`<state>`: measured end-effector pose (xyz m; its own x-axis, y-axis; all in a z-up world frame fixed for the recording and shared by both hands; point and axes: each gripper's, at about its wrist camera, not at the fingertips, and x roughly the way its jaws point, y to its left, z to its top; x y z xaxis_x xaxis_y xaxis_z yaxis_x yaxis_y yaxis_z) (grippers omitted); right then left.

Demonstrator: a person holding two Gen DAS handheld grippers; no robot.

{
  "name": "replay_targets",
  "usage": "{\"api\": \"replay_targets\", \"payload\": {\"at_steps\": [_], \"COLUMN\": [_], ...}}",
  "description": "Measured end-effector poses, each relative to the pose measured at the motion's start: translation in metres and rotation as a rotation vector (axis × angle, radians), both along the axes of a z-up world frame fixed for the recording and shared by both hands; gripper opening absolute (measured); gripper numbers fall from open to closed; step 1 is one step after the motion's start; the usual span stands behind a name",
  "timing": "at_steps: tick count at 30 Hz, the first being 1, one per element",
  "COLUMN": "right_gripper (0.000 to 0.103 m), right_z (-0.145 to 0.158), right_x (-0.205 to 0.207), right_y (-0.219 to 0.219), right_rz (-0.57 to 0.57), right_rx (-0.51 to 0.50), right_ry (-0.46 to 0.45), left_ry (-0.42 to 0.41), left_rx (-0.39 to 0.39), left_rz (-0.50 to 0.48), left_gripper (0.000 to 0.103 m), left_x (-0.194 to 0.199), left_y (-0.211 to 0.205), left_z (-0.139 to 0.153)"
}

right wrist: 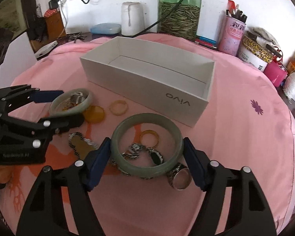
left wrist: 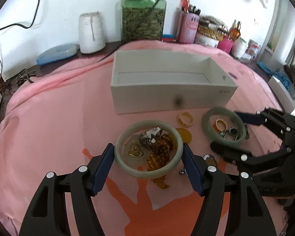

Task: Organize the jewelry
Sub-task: 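Grasp the pale jade bangle with the left tool while the right tool grasps the green bangle, then lower both bangles into the white vivo box and open both tools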

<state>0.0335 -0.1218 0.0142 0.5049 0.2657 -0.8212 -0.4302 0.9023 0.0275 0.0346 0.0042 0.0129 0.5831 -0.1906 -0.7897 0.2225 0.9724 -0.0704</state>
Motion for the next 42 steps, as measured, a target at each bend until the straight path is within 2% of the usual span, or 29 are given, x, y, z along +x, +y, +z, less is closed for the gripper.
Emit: {"api": "replay_targets", "payload": {"at_steps": [7, 11, 14, 17, 20, 23, 28, 31, 33, 36, 42], "right_gripper": [0.069, 0.069, 0.069, 0.069, 0.069, 0.069, 0.069, 0.07, 0.074, 0.075, 0.075], "right_z": [0.02, 0.028, 0.038, 0.056, 0.07, 0.077, 0.057, 0.041, 0.043, 0.049, 0.04], "right_x": [-0.01, -0.01, -0.013, -0.006, 0.012, 0.04, 0.074, 0.083, 0.082, 0.08, 0.076], "right_y": [-0.005, -0.009, -0.015, -0.024, -0.025, -0.021, -0.018, -0.025, -0.031, -0.041, -0.048], "right_rz": [0.011, -0.001, -0.013, -0.05, -0.08, -0.095, -0.121, -0.133, -0.134, -0.138, -0.177], "right_rx": [0.036, 0.051, 0.083, 0.127, 0.138, 0.141, 0.154, 0.2, 0.22, 0.259, 0.28], "right_ry": [-0.078, -0.104, -0.131, -0.177, -0.184, -0.177, -0.117, -0.061, -0.075, -0.071, 0.056], "left_ry": [-0.106, -0.136, -0.156, -0.18, -0.198, -0.213, -0.119, -0.109, -0.106, -0.12, -0.07], "left_rx": [0.008, 0.038, 0.034, 0.028, 0.041, 0.079, 0.04, 0.033, 0.024, -0.002, -0.021], "left_rz": [-0.02, -0.026, -0.02, 0.011, 0.021, 0.028, 0.061, 0.074, 0.066, 0.077, 0.085], "left_gripper": [0.068, 0.068, 0.068, 0.068, 0.068, 0.068, 0.068, 0.069, 0.069, 0.079, 0.08], "left_x": [-0.018, -0.021, -0.021, -0.011, 0.006, 0.035, 0.081, 0.084, 0.082, 0.077, 0.076], "left_y": [-0.006, -0.013, -0.012, -0.011, -0.012, -0.017, -0.014, -0.011, -0.009, -0.003, 0.005], "left_z": [0.02, 0.023, 0.029, 0.043, 0.058, 0.064, 0.039, 0.03, 0.03, 0.034, 0.026]}}
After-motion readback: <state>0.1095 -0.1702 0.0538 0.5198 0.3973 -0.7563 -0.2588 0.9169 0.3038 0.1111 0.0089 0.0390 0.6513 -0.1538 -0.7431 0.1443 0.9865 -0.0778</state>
